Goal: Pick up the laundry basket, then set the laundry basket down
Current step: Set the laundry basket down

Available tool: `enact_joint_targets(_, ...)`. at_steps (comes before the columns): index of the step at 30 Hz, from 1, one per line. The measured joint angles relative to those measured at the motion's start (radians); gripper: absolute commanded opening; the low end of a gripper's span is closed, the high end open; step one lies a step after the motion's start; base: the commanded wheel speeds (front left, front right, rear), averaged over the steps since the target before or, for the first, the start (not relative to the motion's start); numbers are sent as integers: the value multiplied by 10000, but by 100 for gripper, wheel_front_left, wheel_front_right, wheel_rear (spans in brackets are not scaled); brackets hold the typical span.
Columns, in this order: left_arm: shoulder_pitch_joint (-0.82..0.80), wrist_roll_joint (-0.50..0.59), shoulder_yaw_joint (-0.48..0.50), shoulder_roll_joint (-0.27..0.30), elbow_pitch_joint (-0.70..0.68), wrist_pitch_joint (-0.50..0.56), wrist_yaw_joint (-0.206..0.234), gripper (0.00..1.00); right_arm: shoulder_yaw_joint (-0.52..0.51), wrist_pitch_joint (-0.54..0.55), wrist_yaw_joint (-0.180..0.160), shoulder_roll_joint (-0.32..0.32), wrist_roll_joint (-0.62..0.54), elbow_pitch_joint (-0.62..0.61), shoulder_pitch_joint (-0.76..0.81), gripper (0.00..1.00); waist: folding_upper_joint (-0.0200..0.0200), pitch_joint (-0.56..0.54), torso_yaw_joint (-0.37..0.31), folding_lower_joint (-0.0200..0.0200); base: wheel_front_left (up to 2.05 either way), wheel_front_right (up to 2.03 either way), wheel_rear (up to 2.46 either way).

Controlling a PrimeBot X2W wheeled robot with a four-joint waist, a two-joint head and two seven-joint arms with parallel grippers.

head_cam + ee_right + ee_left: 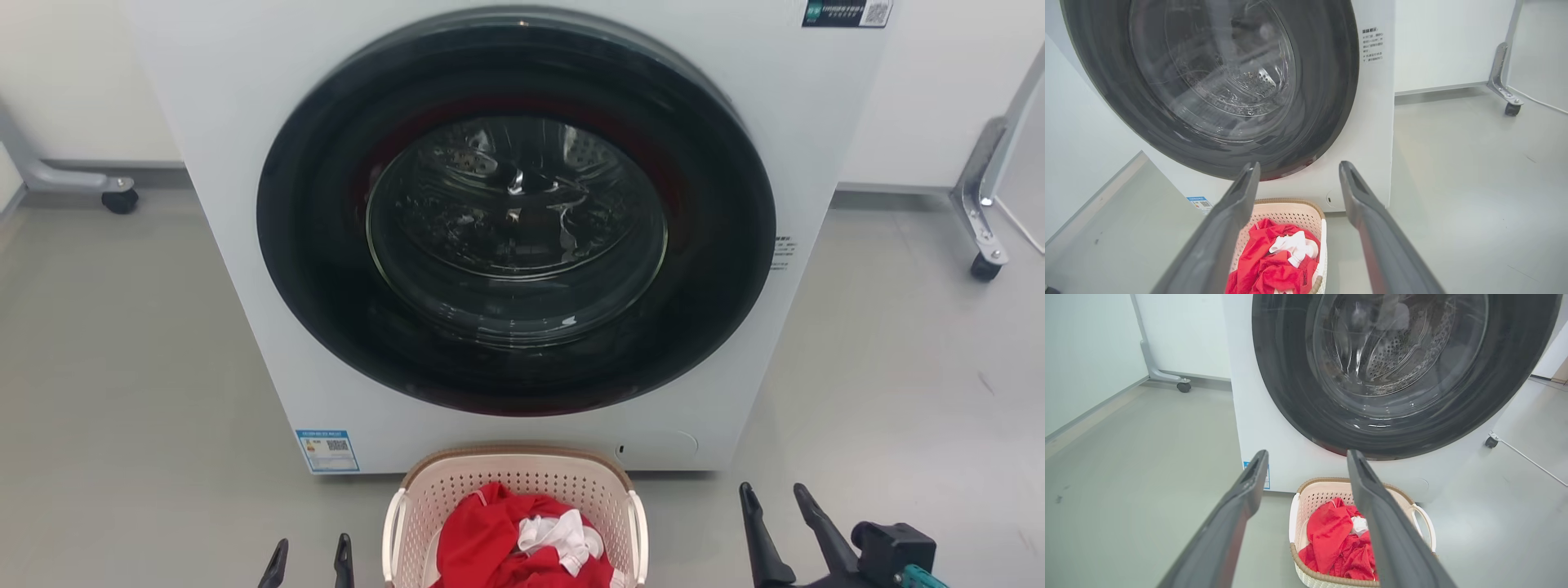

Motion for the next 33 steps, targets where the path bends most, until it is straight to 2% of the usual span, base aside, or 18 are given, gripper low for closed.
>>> enact_joint_targets(7,946,826,596,-299,-1595,-2,0,100,-1248,-2,-4,343,-1237,-1664,1363,100,0,-334,-54,1,0,0,0)
enact_joint_targets(13,1343,1365,826,-456,-2449,-2,0,100,-1931,-2,-4,692,-2111,-2690,2063,100,2,-367,-89,3,0,0,0)
enact_joint_targets(23,1613,1820,809,-552,-3241,-2,0,100,-2397,-2,-4,1049,-3162,-3751,2661,100,2,-318,-146,3,0,0,0)
enact_joint_targets(33,1775,2169,886,-585,-3505,-2,0,100,-2619,-4,-4,1187,-3475,-4163,2811,100,2,-210,-171,3,0,0,0)
